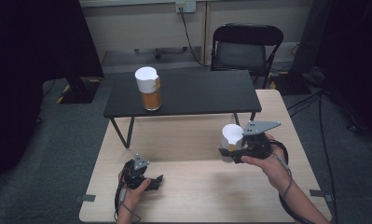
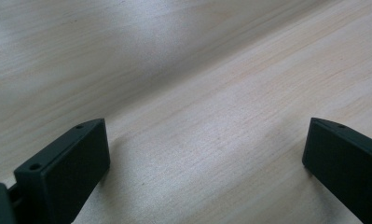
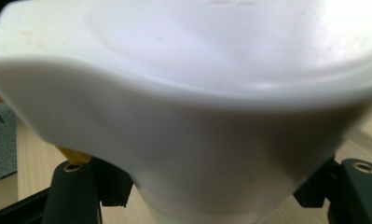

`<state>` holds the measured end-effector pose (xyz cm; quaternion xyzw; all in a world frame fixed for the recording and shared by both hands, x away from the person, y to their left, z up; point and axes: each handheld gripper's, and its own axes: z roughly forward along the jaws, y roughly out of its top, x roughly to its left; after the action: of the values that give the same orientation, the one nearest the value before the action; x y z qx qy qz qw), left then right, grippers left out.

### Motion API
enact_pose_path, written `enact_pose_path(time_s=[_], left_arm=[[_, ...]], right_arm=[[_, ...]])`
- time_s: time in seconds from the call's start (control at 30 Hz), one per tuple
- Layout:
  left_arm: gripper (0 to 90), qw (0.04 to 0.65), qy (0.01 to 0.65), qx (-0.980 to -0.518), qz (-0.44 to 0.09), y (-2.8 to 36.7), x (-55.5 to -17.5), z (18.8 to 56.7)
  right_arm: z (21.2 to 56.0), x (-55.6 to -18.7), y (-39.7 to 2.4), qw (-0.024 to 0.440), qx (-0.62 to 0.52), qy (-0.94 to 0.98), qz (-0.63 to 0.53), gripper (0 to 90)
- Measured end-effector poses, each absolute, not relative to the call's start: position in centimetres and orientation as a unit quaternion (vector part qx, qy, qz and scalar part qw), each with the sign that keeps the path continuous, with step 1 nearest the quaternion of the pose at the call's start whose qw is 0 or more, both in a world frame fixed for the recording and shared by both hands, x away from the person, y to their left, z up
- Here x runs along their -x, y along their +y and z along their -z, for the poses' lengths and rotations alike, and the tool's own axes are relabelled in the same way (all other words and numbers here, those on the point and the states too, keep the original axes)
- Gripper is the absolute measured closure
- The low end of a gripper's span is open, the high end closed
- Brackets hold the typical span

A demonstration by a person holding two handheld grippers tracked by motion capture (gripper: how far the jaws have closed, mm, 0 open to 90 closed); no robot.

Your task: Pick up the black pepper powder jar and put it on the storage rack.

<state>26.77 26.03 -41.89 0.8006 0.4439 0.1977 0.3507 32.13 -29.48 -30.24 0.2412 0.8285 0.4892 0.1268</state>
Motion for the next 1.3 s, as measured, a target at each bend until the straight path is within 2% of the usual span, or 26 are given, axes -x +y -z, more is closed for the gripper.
enact_pose_path(time_s=[1.3], left_arm=[[0.0,0.351,0.443,-0.801,-0.197,26.1,-26.8,41.9]], right_arm=[[24.3,-34.5,-27.0,0.131,-0.235,0.83,-0.489,30.5]])
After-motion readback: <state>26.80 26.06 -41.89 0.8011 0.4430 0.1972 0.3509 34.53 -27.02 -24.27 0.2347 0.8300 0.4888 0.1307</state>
